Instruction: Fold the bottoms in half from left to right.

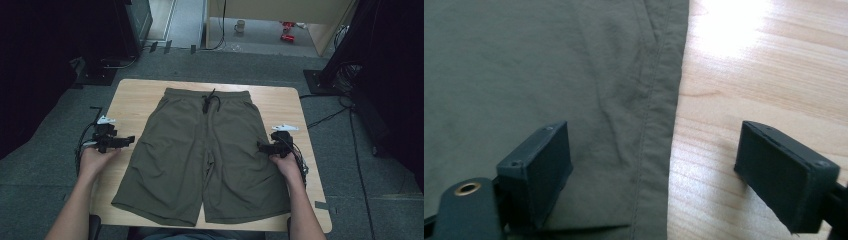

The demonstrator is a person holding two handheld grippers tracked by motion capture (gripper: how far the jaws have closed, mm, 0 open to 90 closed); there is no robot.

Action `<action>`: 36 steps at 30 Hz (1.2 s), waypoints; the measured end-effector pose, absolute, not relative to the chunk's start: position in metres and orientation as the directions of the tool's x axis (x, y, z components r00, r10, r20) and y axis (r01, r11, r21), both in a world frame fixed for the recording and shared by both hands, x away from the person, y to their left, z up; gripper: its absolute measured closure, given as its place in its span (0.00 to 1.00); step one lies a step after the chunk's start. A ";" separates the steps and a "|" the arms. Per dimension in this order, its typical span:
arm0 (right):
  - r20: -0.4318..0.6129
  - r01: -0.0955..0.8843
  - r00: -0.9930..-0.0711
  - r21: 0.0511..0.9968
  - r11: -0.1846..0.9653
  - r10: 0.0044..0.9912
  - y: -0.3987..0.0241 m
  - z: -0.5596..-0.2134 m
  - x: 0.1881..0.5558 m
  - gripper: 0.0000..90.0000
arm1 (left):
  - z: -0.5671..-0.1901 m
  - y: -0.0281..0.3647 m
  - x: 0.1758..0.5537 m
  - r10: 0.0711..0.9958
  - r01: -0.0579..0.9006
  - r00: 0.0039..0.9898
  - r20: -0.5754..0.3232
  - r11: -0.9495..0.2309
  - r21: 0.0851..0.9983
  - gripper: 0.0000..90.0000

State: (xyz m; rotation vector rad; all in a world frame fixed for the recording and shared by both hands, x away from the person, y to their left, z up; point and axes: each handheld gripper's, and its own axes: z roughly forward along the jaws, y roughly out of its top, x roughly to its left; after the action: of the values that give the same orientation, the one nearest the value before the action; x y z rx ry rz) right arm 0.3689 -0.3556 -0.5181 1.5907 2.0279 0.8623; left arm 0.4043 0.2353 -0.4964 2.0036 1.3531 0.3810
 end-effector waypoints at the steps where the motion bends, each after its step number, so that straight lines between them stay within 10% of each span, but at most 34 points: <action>1: 0.054 0.711 -0.255 0.687 0.150 0.965 -0.356 -0.517 0.369 0.18 | -0.496 0.235 0.404 0.897 0.701 0.422 -0.131 -0.232 0.675 0.17; 36: 0.123 0.691 -0.318 0.709 0.141 0.940 -0.328 -0.489 0.368 0.23 | -0.475 0.219 0.360 0.799 0.597 0.594 -0.100 -0.353 0.720 0.27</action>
State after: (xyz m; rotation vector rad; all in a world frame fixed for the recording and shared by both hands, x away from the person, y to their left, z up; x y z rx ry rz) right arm 0.3682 -0.3278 -0.4887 1.5713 2.0739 0.9824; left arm 0.3599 0.2187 -0.4753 2.0799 1.1022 0.3470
